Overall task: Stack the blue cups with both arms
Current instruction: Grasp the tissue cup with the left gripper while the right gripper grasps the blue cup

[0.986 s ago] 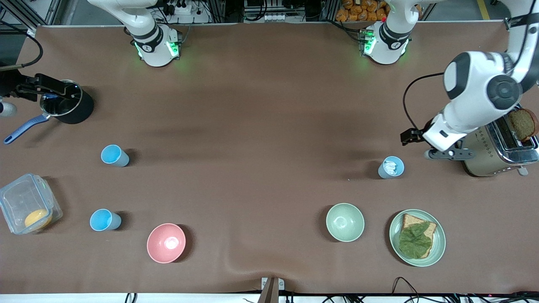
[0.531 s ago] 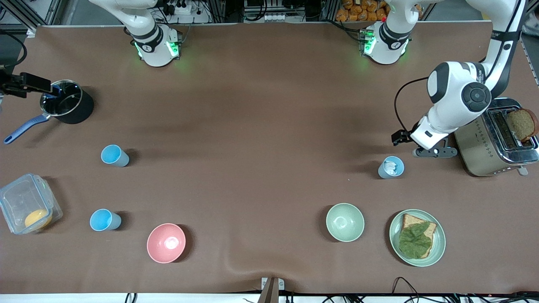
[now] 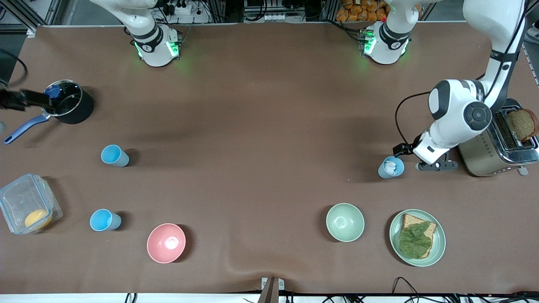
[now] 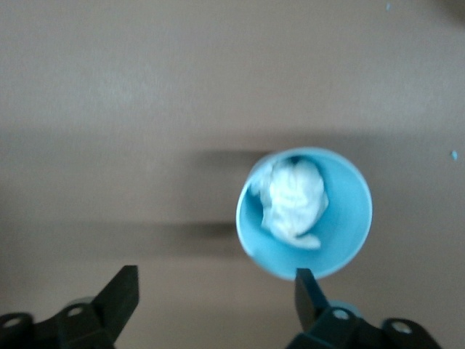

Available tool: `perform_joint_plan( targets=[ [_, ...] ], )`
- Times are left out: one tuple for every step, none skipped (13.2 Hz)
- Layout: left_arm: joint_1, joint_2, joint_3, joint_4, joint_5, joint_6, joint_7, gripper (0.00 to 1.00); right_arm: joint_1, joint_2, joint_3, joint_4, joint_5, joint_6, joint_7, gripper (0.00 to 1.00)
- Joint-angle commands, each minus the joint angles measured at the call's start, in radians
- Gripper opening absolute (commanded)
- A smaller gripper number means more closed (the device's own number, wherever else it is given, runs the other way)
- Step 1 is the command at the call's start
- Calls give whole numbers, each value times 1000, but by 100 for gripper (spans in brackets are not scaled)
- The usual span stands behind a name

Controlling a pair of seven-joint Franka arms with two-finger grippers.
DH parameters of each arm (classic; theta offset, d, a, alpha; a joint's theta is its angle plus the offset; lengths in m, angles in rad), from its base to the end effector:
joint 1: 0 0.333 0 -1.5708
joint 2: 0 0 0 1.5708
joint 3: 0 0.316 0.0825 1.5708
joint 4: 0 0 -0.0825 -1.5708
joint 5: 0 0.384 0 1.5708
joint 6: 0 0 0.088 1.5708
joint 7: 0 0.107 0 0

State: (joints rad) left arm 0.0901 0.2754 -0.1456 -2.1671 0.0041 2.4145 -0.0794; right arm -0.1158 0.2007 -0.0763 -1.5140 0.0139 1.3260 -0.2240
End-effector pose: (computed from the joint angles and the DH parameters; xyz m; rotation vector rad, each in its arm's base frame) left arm 0.5599 -0.0307 0.2660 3.1060 0.0399 -0.0427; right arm 0.5669 -0.1047 0.5207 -3.0076 -0.0469 0.5788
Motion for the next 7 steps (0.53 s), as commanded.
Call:
perform_joint_plan(
  targets=[
    [11,48,0,53,-12,-6,20,88,11,285,7,99,-73,1,-12,100],
    [10,54,0,59,-13,-6,20,86,4,327,7,107,-86,5,-9,100],
    [10,64,0,65,-13,-6,18,83,-5,347,9,110,-80,28,-9,100],
    [11,79,1,70,-12,-6,20,80,2,353,9,109,-75,79,-9,100],
    [13,94,1,78,-13,-6,18,76,10,356,10,100,-71,141,-9,100],
    [13,105,1,84,-13,-6,18,69,10,359,10,83,-62,194,-9,100],
    [11,107,1,85,-13,-6,15,46,-1,359,10,54,-36,222,-11,100]
  ],
)
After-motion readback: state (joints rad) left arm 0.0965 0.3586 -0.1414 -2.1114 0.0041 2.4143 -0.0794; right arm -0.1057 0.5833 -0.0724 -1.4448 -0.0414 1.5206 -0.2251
